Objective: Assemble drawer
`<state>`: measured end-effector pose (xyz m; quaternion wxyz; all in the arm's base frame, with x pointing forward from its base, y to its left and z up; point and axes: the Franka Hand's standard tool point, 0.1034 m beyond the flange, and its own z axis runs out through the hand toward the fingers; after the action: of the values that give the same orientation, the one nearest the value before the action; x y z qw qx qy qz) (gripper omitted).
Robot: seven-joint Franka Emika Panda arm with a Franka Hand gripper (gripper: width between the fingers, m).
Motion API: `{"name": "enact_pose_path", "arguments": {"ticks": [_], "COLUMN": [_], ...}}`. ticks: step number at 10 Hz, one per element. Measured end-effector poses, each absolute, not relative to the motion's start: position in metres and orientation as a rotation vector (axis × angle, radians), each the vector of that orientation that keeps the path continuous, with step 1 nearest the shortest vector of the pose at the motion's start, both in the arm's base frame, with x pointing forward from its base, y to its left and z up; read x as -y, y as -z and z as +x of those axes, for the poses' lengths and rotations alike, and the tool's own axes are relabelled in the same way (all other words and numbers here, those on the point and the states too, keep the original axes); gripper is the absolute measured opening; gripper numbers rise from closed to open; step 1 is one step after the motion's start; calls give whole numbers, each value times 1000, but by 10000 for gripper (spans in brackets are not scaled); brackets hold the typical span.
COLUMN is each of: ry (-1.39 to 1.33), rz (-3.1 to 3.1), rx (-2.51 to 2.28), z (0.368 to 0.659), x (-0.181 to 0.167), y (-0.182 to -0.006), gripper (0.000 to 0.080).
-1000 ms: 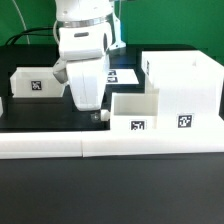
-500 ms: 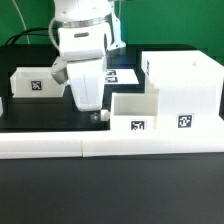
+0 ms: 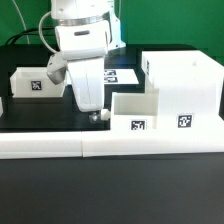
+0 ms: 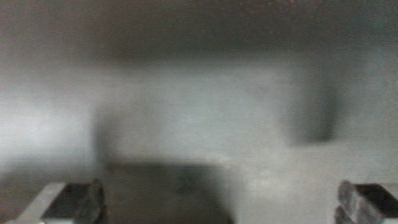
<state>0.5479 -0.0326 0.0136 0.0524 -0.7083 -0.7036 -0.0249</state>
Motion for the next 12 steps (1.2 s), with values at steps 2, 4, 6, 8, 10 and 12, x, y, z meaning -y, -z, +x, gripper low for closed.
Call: {"name": "enact_pose_path", "arguments": {"ticks": [2,4,6,8,10,12], "ry": [62,71,78,79,56,41], "rz": [-2142,-2144,-2176,-2222,-2245,-2252], "rx": [2135,2133,2108,2056,2054,2064], "z": [551,567,577,579,579,579], "x": [33,34,29,13,11,11], "y": [-14,-18,-24,-25,-25,-25], "gripper": [649,649,649,649,649,649]}}
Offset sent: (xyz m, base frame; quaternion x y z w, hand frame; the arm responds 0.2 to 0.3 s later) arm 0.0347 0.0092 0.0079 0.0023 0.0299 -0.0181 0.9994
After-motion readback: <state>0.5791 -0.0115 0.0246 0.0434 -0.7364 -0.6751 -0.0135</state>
